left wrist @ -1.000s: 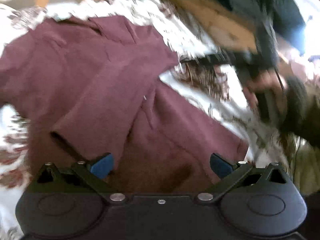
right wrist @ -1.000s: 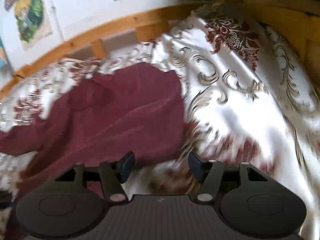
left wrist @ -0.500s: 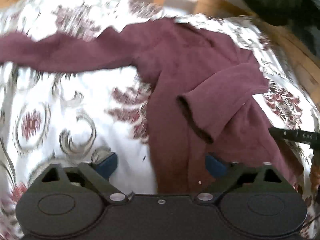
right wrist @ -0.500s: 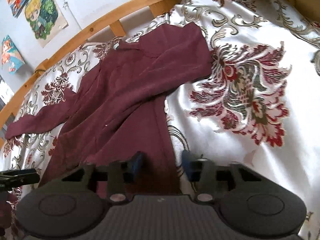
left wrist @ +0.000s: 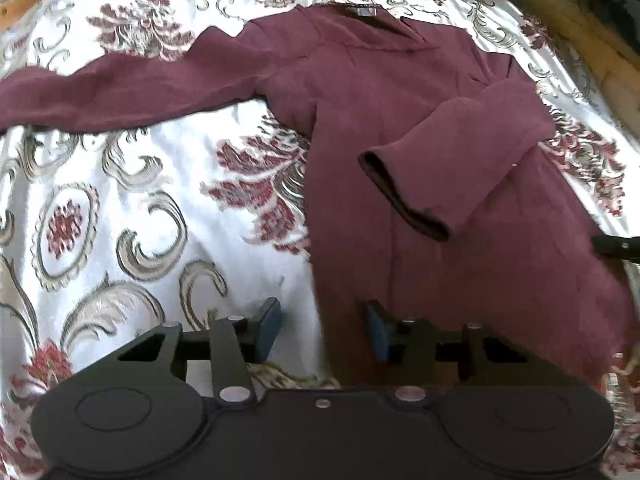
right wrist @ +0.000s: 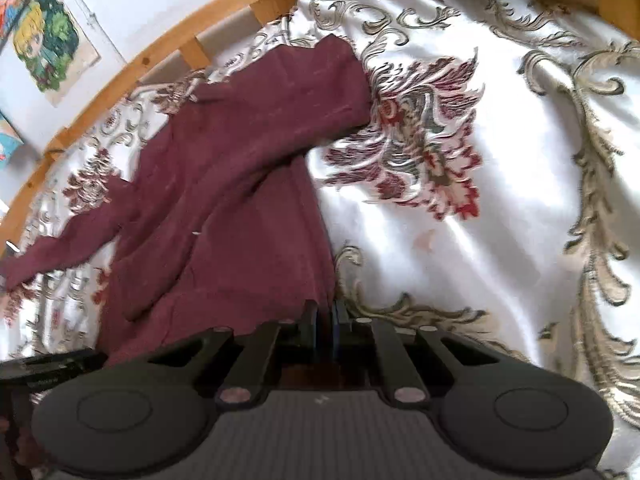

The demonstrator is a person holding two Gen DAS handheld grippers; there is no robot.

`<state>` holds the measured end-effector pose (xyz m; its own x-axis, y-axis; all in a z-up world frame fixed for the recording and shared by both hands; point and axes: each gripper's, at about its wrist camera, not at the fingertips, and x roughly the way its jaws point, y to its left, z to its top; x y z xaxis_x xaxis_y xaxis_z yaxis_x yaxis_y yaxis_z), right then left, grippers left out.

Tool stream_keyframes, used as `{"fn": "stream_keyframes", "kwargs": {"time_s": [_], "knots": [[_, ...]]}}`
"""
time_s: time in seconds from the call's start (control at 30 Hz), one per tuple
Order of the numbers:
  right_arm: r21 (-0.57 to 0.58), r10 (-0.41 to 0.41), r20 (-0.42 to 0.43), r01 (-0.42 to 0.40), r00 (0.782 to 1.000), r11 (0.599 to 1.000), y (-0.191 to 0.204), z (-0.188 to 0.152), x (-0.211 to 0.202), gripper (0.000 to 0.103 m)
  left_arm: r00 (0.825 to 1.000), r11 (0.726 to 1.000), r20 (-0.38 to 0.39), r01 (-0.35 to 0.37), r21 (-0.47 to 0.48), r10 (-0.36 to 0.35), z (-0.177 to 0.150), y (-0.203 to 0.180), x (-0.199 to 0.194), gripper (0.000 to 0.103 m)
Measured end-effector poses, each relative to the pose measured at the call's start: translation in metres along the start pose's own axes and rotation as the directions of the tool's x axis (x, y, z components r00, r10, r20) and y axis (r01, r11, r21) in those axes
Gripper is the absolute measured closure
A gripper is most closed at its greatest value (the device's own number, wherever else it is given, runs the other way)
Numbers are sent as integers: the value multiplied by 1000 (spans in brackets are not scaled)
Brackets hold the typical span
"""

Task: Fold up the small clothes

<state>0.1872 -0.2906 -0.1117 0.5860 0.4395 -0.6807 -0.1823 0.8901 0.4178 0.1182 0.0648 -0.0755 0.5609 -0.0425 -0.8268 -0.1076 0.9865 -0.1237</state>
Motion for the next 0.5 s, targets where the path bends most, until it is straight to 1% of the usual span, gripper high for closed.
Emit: {"fn": "stream_keyframes", "kwargs": {"time_s": [0.03,0.07,0.1,0.13,0.2,0.23,0.27,0.3,0.37,0.43,0.5], "knots": [[-18,-3,11,4,1000,1000,2,0,-2,79,1000,1000,-10,25,-10,-25,-1,2,-1,54],[-33,3,21,-2,1000,999,4,2,-3,73,999,999,-19,47,-20,-47,-3,4,-2,54],[-33,13,23,-12,1000,999,4,2,-3,64,998,998,-27,56,-26,-57,-5,5,-3,56],[-27,25,22,-24,999,999,4,3,-1,64,998,998,-29,56,-25,-57,-7,5,-3,60],[-23,30,18,-29,999,999,4,4,2,64,999,999,-35,42,-11,-42,-8,1,-4,89],[-26,32,17,-32,999,999,5,4,3,64,999,999,-38,33,-9,-33,-7,-1,-5,93],[-29,37,13,-37,999,999,6,4,4,64,999,1000,-39,29,-8,-29,-6,-4,-7,100],[-32,44,8,-44,999,999,7,4,6,64,999,1000,-38,24,-5,-25,-5,-6,-9,101],[-49,53,-12,-53,999,997,9,1,7,66,999,1000,-38,19,-1,-19,-5,-7,-13,102],[-68,55,-27,-57,998,996,13,-3,6,94,999,1000,-42,9,-8,-9,-9,-6,-19,102],[-88,56,-26,-58,998,994,16,-5,1,94,999,1000,-43,13,-27,-14,-15,-2,-28,102]]}}
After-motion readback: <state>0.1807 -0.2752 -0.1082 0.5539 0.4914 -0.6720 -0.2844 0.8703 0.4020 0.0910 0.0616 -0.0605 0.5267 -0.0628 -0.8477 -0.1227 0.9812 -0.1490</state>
